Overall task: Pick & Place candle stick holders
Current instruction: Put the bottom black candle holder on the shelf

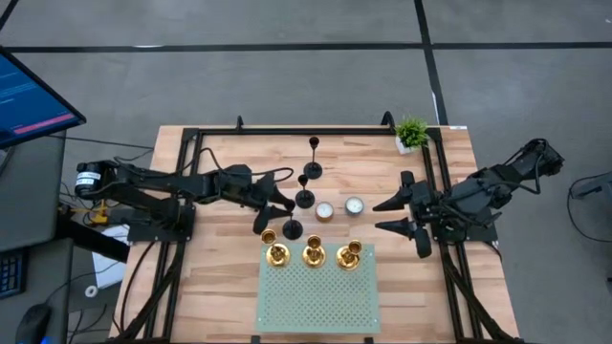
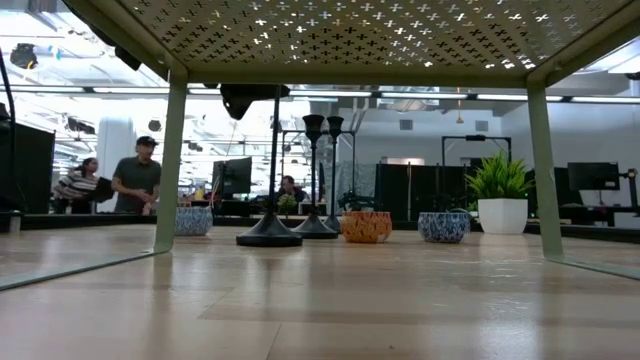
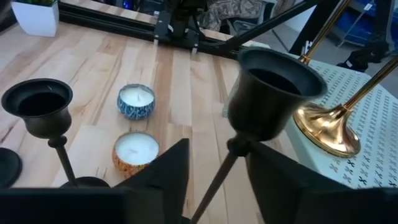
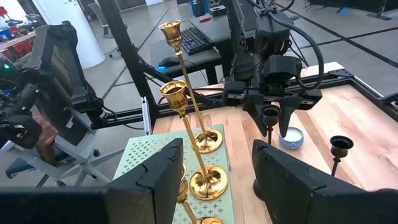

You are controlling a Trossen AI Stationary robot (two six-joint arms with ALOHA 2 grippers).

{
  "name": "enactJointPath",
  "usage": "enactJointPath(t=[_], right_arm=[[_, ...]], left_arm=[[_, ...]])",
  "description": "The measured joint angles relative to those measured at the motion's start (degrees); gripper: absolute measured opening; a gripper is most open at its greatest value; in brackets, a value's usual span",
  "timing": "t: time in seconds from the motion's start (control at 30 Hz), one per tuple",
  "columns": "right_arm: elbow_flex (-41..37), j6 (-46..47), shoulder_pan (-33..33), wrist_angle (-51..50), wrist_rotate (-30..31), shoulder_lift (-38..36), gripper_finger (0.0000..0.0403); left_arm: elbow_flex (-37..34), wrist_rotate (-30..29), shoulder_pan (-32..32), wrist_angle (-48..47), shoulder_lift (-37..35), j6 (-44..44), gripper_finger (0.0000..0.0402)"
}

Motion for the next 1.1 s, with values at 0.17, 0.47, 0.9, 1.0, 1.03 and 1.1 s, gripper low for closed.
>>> enactJointPath(t=[0.17,0.47,0.9,1.0,1.03,1.1], right_arm=[[0.0,-0.01,0.0,-0.14,0.02,0.01,0.0184],[0.0,0.02,0.02,-0.57,0.02,0.01,0.0184],[0.0,3.99,0.02,-4.2,0.07,0.01,0.0184],[0.0,4.82,0.02,-4.28,0.05,0.01,0.0184],[0.0,4.89,0.04,-4.28,0.05,0.01,0.0184],[0.0,4.94,0.04,-4.28,0.04,0.01,0.0184]], left_arm=[[0.0,-0.01,0.0,0.08,0.0,1.48,0.0088],[0.0,-0.74,-0.02,0.81,-0.02,3.16,0.0005],[0.04,-0.89,-0.02,0.87,-0.28,2.58,0.0009],[0.04,-0.89,-0.02,0.86,-0.55,2.83,0.0017],[0.07,-0.89,-0.02,0.93,-0.61,2.83,0.002],[0.07,-0.89,-0.02,0.78,-0.61,2.84,0.0024]])
